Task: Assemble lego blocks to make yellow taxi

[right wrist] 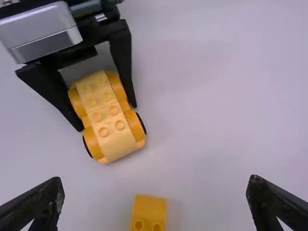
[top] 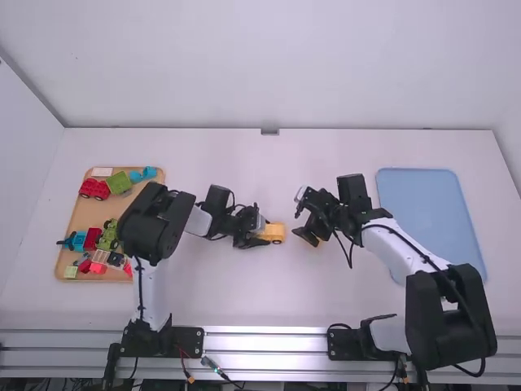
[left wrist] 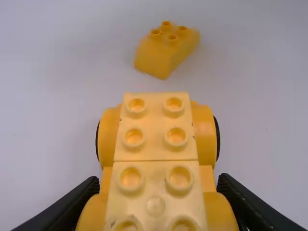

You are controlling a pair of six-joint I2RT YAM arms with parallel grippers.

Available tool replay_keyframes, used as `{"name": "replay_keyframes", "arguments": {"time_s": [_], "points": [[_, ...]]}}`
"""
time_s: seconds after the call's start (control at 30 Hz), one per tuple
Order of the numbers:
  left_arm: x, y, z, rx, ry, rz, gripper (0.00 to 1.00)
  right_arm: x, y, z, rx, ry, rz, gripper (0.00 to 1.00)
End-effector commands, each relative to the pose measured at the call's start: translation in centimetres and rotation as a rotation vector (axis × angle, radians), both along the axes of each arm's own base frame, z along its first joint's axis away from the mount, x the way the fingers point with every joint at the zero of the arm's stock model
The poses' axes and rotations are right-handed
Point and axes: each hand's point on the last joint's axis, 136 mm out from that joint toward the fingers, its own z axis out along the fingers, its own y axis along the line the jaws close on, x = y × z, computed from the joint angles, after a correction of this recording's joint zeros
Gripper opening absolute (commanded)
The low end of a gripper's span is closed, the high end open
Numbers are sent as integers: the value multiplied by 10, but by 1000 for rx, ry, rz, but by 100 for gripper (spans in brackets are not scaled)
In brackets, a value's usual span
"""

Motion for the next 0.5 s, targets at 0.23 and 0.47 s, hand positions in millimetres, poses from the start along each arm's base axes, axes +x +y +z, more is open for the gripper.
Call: {"name": "replay_keyframes", "arguments": {"time_s": [0.23,0.47], "points": [[8,18,-10,111,57,168,65,3,-6,2,-34,-28,-27,99],[8,15,-8,104,46,158,77,-1,-7,-2,-46,-34,-6,98]]}}
